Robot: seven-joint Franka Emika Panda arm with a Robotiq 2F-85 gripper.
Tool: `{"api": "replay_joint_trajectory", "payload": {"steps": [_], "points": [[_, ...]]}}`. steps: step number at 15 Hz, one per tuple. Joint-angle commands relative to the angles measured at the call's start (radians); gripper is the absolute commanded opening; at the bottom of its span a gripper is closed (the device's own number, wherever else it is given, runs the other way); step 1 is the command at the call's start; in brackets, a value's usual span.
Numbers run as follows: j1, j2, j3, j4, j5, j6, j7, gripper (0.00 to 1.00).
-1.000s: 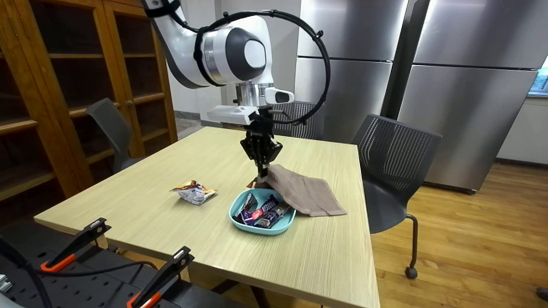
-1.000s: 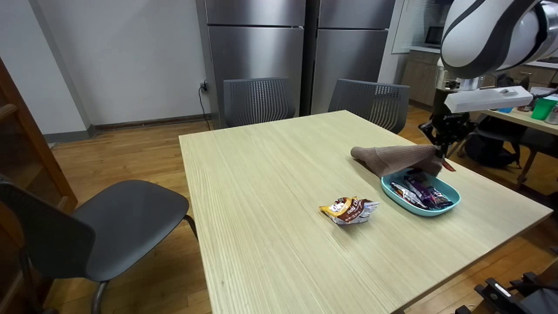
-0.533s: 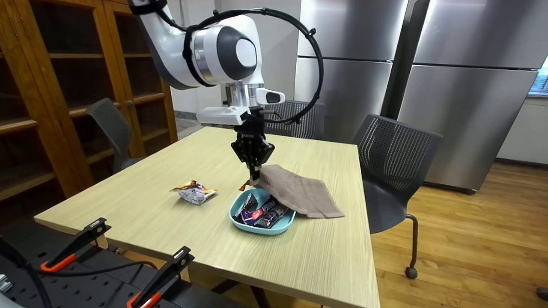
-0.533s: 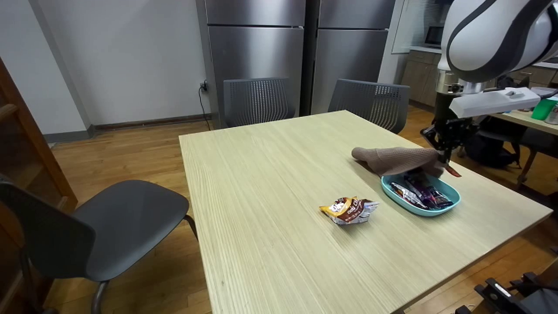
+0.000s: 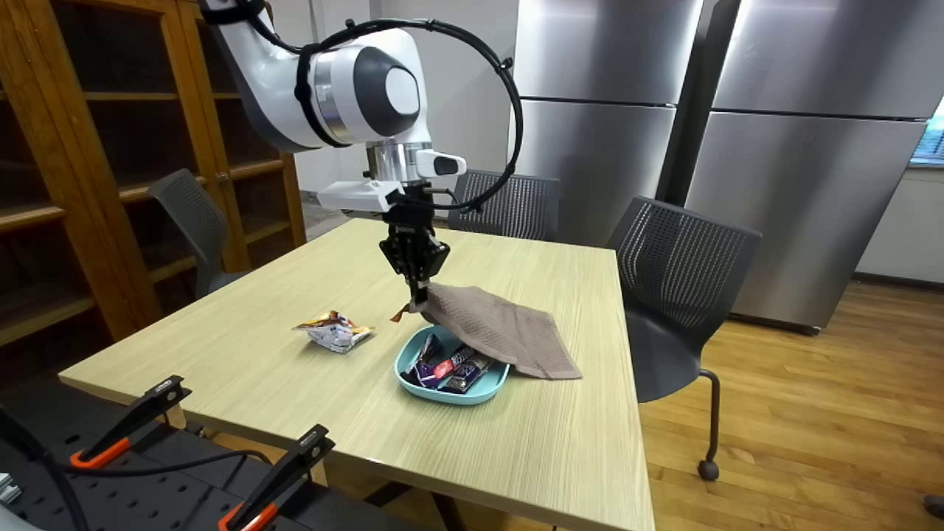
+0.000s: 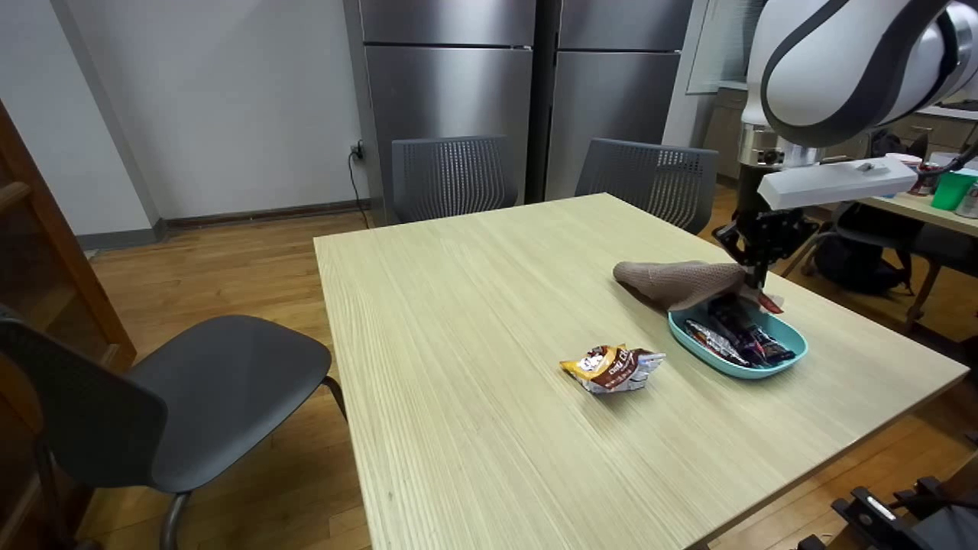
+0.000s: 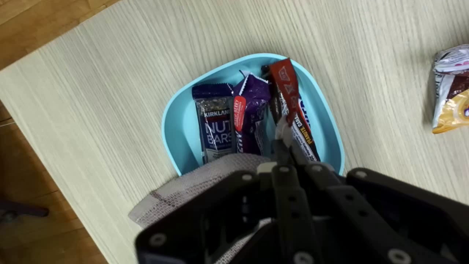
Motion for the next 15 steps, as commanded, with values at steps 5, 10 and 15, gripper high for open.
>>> {"api": "replay_joint_trajectory", "payload": {"steps": [5,10,15], "points": [[0.024,-0.072,0.000,-0.065,-0.063,-0.032,0.048,0.01],[0.016,-0.119,0.002,-0.120,-0.114,-0.028,0.050,0.01],[0.003,-0.164,0.020,-0.158,-0.129,-0.053,0.034,0.01]]}}
